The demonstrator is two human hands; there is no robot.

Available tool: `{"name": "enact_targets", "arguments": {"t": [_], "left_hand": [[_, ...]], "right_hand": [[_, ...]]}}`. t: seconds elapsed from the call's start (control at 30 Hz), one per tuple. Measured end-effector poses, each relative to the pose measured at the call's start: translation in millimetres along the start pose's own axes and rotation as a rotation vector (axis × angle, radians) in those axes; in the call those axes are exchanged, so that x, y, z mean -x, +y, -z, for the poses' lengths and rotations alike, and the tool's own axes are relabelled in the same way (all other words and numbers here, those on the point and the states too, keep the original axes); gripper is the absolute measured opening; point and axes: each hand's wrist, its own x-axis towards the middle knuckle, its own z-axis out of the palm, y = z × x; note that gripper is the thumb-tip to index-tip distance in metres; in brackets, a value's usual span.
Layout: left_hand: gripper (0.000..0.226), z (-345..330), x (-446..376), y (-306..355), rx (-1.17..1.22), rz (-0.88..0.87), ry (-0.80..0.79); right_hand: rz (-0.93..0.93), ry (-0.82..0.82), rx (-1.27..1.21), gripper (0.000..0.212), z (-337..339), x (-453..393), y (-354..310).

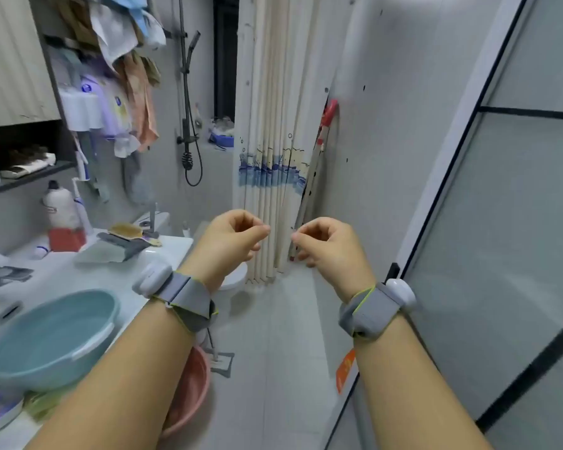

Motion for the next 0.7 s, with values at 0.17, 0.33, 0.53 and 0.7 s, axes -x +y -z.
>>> {"name": "enact_targets", "arguments": {"t": [0.17, 0.33, 0.53, 0.7], "left_hand": [[0.016, -20, -87, -41, 0.016, 0.055, -0.012], [0.011, -40, -191, -90, -0.039, 0.128, 0.001], [0.007, -48, -300, -139, -0.029, 0.260, 0.099], [0.006, -34, -377, -176, -0.075, 0.311, 0.109]], "right_hand": [[-0.025, 0.024, -0.013, 0.006, -7, -84, 48], [-0.045, -0.035, -0.037, 0.008, -17, -190, 112], [-0.148, -0.074, -0.106, 0.011, -38, -311, 188], [-0.233, -0.144, -0.117, 0.005, -66, -385, 232]]}}
